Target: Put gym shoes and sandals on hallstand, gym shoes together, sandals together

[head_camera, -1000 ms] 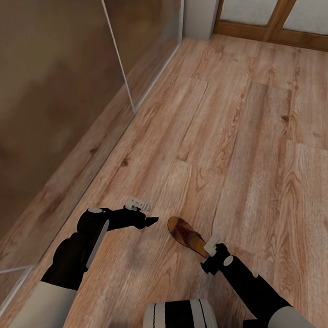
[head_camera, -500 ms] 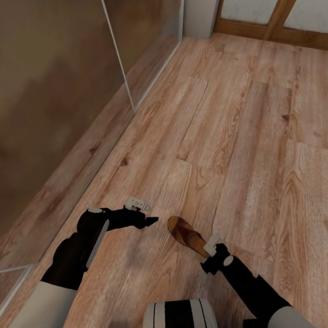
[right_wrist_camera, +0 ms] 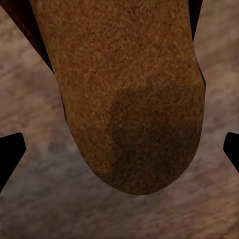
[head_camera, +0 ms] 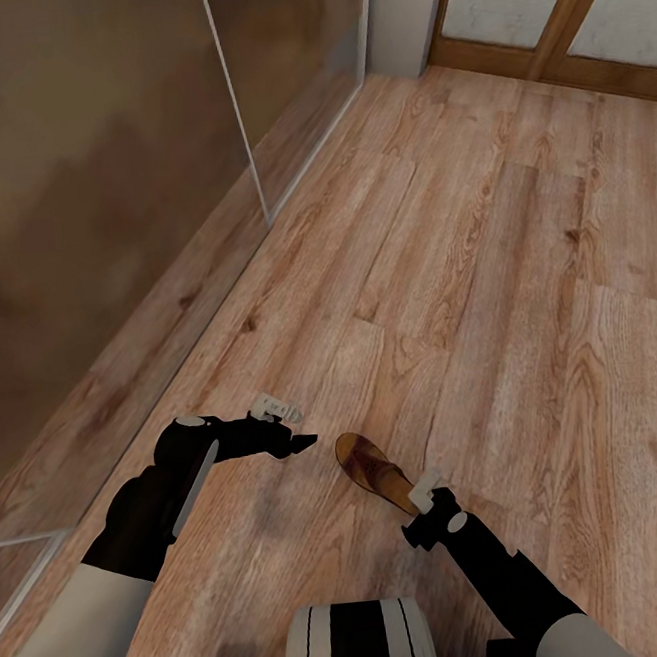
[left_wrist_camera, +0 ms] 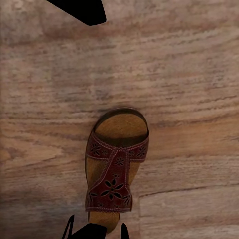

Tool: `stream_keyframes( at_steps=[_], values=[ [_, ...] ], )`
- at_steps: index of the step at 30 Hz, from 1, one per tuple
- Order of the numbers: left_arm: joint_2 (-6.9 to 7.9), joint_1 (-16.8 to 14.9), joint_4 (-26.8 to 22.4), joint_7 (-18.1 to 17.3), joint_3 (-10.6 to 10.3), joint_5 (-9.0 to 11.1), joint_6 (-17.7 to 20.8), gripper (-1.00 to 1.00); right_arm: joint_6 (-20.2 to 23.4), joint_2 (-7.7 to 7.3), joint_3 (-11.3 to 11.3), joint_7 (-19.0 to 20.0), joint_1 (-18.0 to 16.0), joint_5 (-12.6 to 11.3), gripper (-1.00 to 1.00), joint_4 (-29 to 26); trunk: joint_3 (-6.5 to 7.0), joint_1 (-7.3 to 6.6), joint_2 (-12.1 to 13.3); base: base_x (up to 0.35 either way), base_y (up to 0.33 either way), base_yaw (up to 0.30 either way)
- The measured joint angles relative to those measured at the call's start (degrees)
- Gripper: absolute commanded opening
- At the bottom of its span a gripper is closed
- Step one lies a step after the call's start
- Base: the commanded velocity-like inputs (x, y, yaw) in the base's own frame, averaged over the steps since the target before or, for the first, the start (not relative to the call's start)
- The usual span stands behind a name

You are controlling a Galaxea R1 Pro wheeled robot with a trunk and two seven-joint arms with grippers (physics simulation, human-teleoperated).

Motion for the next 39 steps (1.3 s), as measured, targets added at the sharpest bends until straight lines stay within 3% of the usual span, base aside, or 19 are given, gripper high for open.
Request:
stream_keyframes(
  at_steps=[6,9,39],
  values=[
    [0.01,0.00,0.03,0.00,-0.01,0.00,0.02,1.00,0.00,0.00,0.00,0.00,0.00,0.01,1.00,-0.02,0.00,0.00,0.00,0.000,0.000,0.000],
    [0.00,0.00,0.05,0.00,-0.06,-0.02,0.01,1.00,0.00,0.00,0.00,0.00,0.00,0.01,1.00,-0.02,-0.66,0.08,-0.04,0.000,0.000,0.000],
    [0.09,0.09,0.06,0.00,0.00,0.00,-0.02,1.00,0.00,0.11,0.00,0.00,0.00,0.02,1.00,0.03,-0.67,0.08,-0.04,0.031,0.000,0.000]
  ],
)
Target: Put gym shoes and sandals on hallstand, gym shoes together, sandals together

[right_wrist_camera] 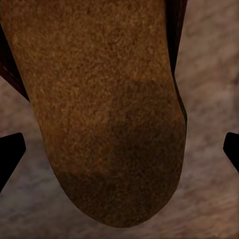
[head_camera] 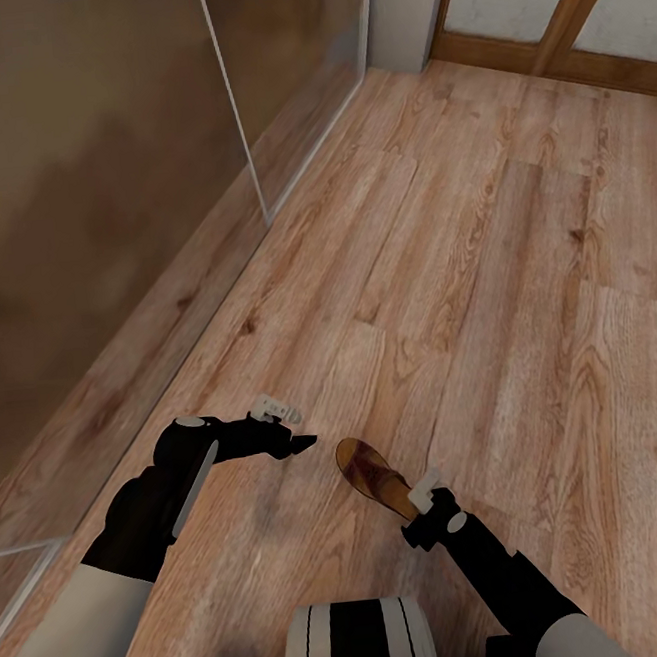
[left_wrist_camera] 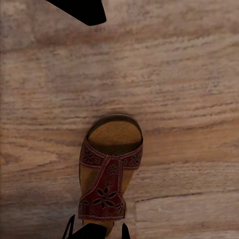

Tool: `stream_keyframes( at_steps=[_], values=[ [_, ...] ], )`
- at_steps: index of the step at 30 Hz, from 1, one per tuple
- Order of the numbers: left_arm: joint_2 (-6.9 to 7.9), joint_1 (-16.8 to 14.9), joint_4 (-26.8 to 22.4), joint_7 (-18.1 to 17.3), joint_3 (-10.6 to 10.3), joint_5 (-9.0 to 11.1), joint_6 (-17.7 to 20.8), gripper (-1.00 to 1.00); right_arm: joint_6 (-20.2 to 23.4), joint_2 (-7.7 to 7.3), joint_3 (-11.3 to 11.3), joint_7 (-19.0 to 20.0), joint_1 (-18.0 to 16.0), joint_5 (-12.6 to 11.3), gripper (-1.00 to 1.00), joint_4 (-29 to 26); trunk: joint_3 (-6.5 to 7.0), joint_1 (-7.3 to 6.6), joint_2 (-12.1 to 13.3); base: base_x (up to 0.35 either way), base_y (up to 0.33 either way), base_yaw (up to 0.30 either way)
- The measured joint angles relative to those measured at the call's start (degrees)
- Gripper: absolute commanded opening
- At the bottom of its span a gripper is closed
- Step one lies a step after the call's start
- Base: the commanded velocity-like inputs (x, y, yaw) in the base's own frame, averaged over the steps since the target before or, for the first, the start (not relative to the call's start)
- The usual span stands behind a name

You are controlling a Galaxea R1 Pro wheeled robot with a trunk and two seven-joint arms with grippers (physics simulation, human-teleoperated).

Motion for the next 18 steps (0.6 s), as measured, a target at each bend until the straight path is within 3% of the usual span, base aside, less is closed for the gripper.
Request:
stream_keyframes(
  at_steps=[8,9,18],
  values=[
    [0.02,0.00,0.00,0.00,0.00,0.00,0.00,1.00,0.00,-0.02,0.00,0.00,0.00,0.00,1.00,-0.02,0.00,0.00,0.00,0.001,0.000,0.000],
    [0.01,0.00,0.00,0.00,0.00,0.00,-0.01,1.00,0.00,-0.02,0.00,0.00,0.00,0.00,-1.00,-0.01,0.00,0.00,0.00,0.000,0.000,0.000],
    [0.08,0.00,0.00,0.00,0.00,0.00,-0.01,1.00,-0.01,-0.02,0.00,0.04,0.00,0.09,-1.00,-0.01,0.00,0.00,0.00,0.000,0.000,0.000]
  ],
)
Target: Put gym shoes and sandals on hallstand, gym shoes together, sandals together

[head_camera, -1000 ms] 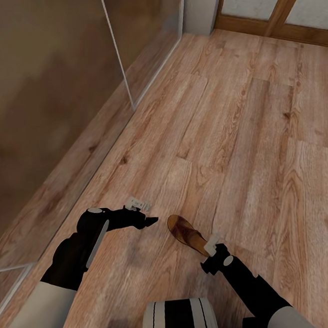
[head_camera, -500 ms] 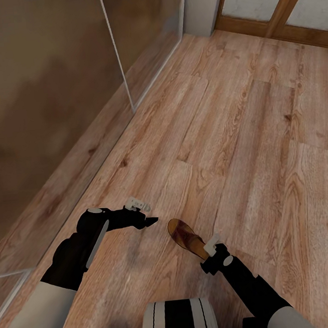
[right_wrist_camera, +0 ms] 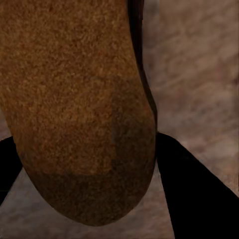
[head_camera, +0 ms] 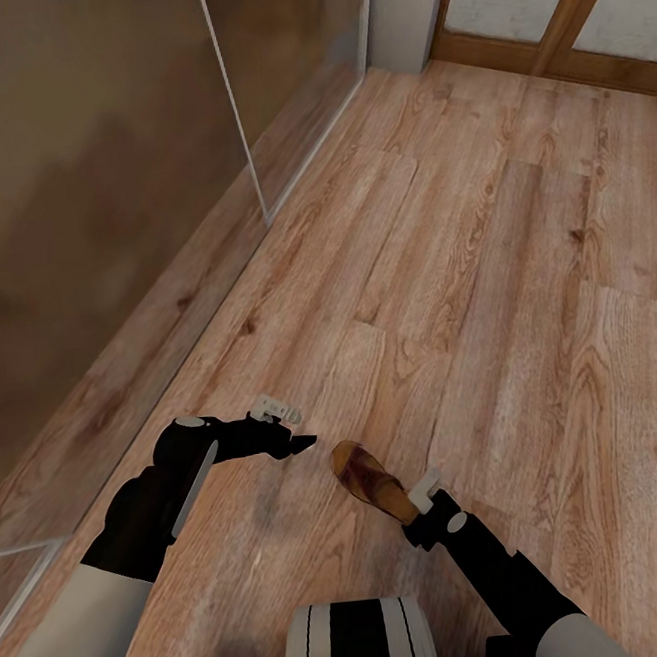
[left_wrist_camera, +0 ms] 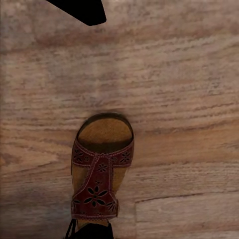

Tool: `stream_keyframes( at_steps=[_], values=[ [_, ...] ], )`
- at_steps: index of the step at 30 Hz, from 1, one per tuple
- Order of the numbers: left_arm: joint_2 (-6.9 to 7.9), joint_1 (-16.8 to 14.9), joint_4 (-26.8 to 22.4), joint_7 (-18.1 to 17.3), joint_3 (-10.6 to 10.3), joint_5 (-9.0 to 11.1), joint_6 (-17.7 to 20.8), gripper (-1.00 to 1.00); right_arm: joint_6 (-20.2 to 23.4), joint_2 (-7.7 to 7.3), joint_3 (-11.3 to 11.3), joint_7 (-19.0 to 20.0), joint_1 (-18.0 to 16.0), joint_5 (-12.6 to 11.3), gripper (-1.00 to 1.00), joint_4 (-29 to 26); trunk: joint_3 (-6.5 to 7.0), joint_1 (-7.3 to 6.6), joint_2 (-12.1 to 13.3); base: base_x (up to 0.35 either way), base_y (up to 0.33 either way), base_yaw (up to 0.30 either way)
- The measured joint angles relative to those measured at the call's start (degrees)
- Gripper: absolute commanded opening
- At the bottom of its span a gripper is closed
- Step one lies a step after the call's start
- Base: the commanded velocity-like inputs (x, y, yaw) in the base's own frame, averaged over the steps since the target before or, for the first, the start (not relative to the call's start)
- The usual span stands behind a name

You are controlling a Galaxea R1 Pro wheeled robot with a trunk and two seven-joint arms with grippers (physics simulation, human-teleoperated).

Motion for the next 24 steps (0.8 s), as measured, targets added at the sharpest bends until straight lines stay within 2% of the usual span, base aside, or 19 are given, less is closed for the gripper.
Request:
stream_keyframes(
  at_steps=[24],
  values=[
    [0.01,0.00,0.00,0.00,0.02,0.00,0.05,1.00,-0.05,0.01,-0.01,0.06,0.00,0.10,-1.00,-0.04,0.00,0.00,0.00,0.000,0.000,0.000]
  ],
)
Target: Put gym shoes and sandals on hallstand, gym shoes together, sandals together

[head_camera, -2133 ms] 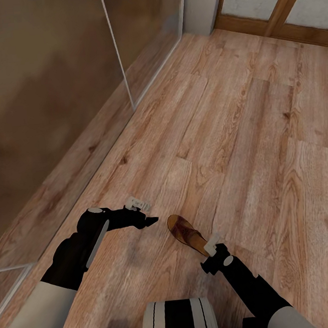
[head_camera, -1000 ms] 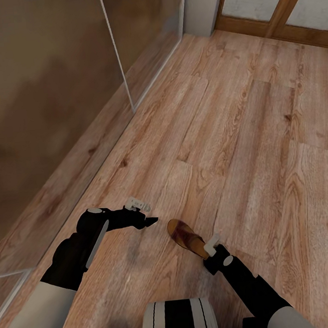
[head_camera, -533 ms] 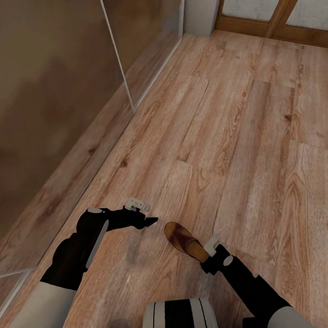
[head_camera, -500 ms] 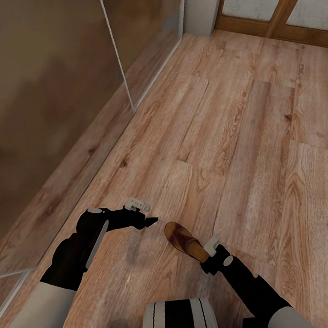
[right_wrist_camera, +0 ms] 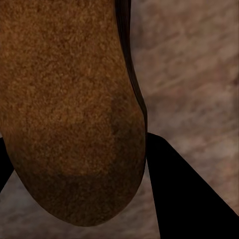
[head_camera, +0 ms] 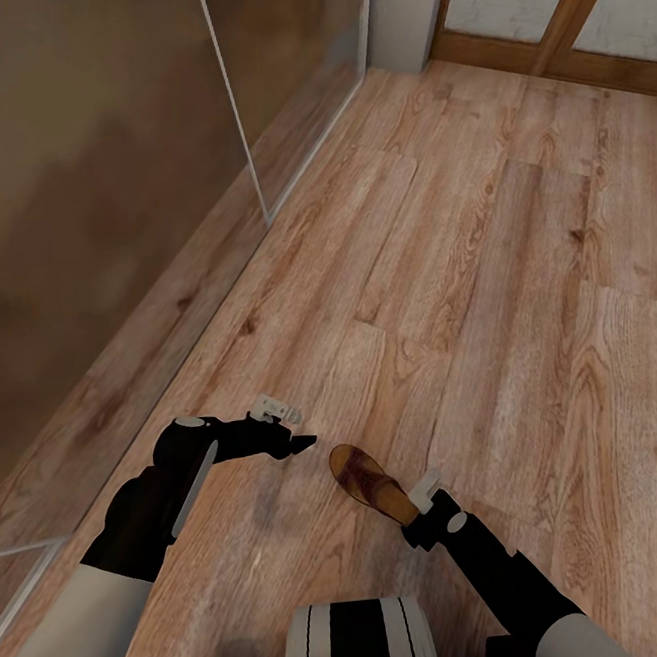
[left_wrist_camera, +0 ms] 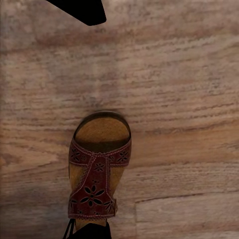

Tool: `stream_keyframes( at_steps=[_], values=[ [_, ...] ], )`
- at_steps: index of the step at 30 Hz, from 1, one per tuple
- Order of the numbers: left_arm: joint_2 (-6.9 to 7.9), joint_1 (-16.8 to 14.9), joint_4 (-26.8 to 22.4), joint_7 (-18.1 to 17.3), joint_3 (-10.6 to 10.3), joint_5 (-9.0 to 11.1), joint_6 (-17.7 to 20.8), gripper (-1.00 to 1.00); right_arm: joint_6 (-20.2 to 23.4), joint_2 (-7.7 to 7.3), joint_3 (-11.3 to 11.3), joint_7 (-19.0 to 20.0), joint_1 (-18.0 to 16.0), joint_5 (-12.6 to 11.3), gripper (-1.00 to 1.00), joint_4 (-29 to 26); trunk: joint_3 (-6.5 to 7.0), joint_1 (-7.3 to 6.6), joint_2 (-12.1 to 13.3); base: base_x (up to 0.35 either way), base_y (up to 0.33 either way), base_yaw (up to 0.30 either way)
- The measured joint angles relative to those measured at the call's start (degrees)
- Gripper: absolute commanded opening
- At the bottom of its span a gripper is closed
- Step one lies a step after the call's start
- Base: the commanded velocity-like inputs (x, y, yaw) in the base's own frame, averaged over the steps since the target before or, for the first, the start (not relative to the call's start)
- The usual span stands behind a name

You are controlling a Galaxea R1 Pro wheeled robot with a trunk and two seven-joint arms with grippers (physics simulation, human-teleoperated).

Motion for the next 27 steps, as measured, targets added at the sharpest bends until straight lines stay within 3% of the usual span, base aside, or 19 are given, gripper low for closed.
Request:
stream_keyframes(
  at_steps=[19,27],
  values=[
    [0.09,0.00,0.00,0.00,0.02,0.00,0.00,1.00,0.00,-0.01,0.00,0.01,0.00,0.00,-1.00,-0.01,0.00,0.00,0.00,0.000,0.000,0.000],
    [0.12,0.00,0.06,-0.01,0.07,0.02,0.01,1.00,0.00,-0.01,0.00,0.08,0.00,0.00,-1.00,-0.01,1.77,-0.21,0.10,0.000,0.000,0.000]
  ],
)
